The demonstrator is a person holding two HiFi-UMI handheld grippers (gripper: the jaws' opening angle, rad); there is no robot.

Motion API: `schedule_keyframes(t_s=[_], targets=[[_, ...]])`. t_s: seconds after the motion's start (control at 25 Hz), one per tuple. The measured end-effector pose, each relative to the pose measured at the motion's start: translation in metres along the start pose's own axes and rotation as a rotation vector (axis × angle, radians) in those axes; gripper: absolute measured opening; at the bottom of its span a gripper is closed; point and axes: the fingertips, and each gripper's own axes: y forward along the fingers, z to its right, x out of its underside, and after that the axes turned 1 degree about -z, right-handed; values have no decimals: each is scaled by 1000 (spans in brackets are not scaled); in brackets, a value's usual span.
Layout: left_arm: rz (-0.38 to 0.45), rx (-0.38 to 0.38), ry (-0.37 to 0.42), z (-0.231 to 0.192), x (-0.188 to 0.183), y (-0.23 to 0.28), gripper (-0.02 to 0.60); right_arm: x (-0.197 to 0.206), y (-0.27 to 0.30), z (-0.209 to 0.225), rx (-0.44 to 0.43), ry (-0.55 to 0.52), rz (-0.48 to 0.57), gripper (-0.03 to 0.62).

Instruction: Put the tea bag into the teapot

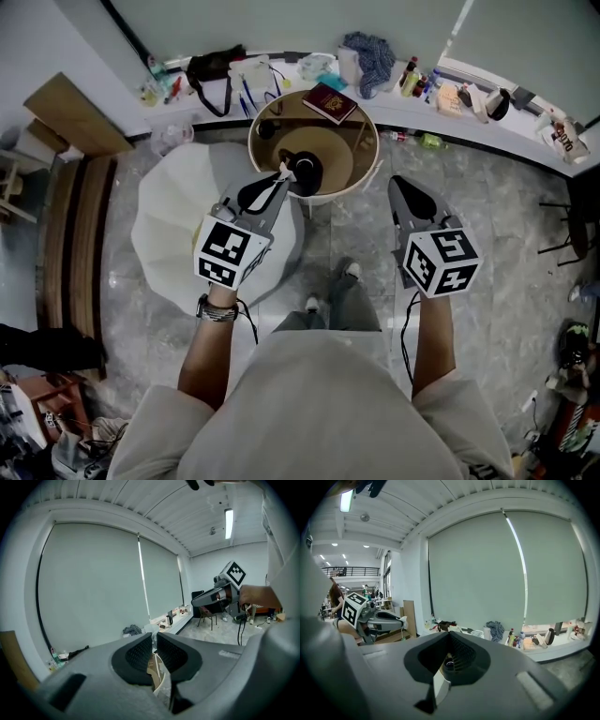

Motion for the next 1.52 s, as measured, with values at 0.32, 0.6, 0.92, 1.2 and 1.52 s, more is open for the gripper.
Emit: schedule_keyframes(t_s=[0.32,0.6,0.92,1.2,1.52], targets=[[-52,-14,-10,-31,15,57,38,15,51,40,-35,19,-52,6],[-99,-37,-83,-53,40,122,38,34,109,76,-113,30,-101,6],[-143,-67,-173,-93,73,192,38,53,176,104,-170,43,-181,6],[-223,-76,-248,-115,137,249,38,78,222,127,-188,85,-249,6],[-279,-76,-337,-122,214,297,38,125,248,136,-222,123,-340,6]])
